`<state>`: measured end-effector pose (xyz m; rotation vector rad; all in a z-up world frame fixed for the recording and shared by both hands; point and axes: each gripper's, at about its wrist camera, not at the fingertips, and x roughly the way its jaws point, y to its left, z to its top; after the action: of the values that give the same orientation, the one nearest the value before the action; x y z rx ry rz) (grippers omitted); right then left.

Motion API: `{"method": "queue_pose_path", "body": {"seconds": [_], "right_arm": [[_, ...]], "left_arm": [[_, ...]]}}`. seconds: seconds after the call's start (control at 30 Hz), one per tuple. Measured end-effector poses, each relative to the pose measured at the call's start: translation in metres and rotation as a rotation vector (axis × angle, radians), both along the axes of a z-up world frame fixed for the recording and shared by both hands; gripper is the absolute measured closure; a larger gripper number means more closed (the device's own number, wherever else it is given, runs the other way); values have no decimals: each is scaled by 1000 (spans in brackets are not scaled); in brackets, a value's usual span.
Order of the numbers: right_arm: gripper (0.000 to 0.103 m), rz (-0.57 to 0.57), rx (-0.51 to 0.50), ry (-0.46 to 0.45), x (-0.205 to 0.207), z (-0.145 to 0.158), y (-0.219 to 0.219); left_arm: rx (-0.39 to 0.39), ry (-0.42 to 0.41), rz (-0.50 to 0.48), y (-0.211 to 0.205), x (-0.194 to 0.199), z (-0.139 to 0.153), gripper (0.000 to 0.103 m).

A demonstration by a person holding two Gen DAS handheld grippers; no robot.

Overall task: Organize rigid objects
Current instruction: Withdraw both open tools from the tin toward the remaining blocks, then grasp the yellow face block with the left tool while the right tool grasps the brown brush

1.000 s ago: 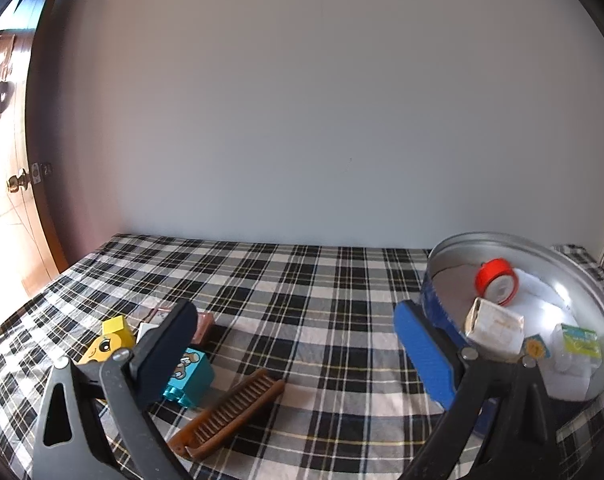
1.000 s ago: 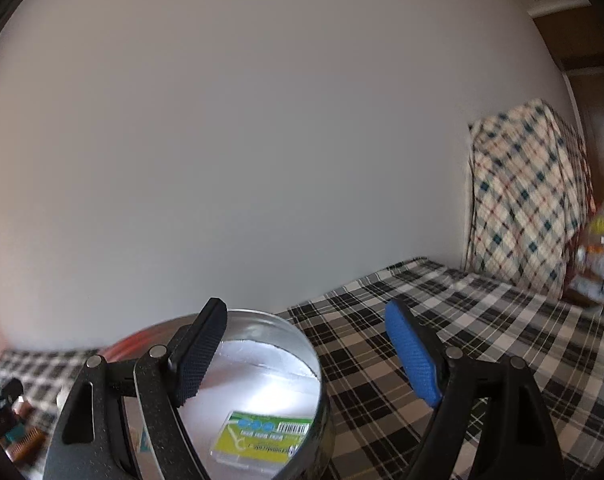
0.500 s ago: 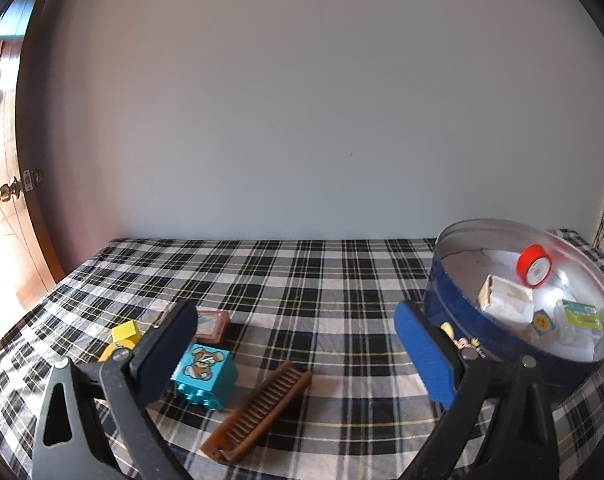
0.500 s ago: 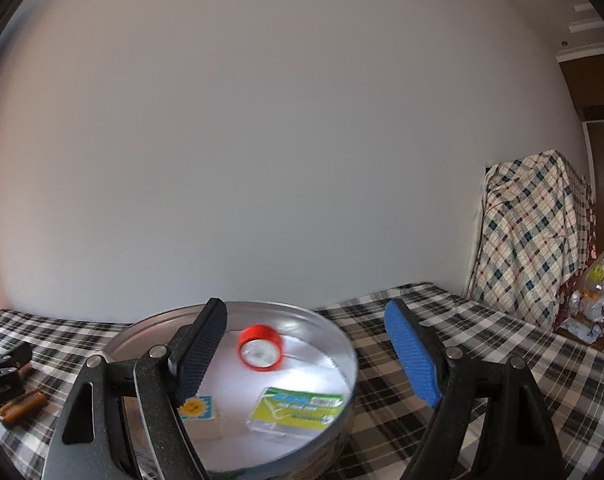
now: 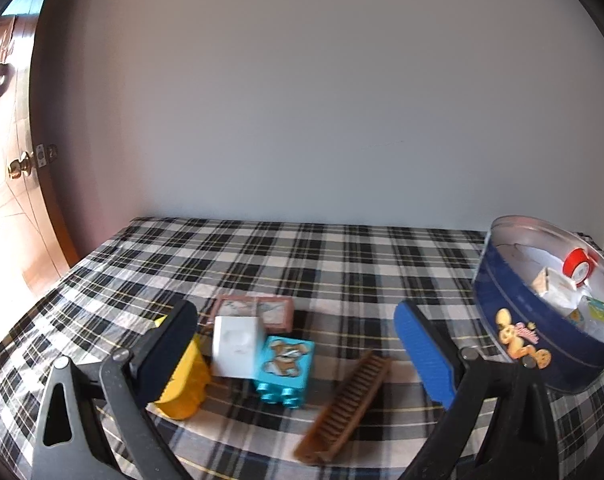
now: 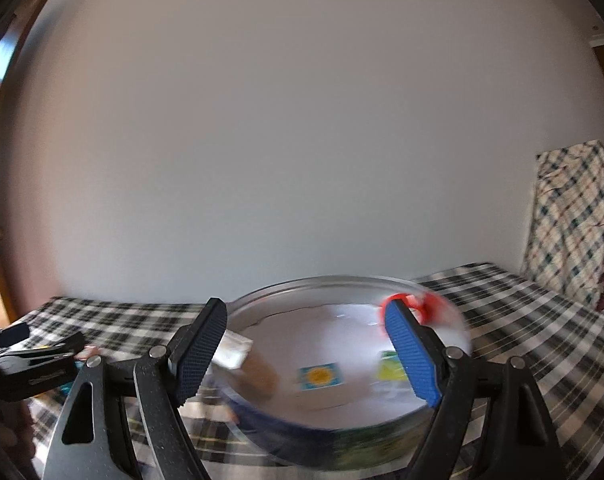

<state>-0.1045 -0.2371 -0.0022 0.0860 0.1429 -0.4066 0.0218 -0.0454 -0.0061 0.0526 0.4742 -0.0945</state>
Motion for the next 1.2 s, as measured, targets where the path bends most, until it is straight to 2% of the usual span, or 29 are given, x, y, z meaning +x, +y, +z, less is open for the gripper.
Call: {"method": "queue_pose_path", "body": {"seconds": [0.17, 0.4, 0.57, 0.7, 0.8, 0.9, 1.07, 1.2], "right_arm": [[20, 78, 2, 48, 15, -4, 31], [20, 182, 29, 128, 35, -11, 69], [20, 260, 93, 216, 55, -16, 94], [20, 320, 177, 356, 80, -28, 112], [20, 337, 192, 455, 98, -38, 128], [20, 351, 205, 529, 113, -47, 140], [20, 350, 201, 669, 136, -63, 154], [27, 347, 151, 700, 138, -65, 159]], "left_arm": [[13, 24, 9, 23, 9, -2, 3], [48, 108, 13, 67, 30, -12, 3], [21, 188, 13, 95, 42, -20, 3], [-49, 252, 17, 116, 50, -24, 4], [-105, 267, 46, 129, 53, -24, 4], [-108, 273, 28, 128, 53, -24, 4], [-64, 298, -25, 116, 52, -26, 4], [-3, 340, -58, 104, 54, -33, 4]]}}
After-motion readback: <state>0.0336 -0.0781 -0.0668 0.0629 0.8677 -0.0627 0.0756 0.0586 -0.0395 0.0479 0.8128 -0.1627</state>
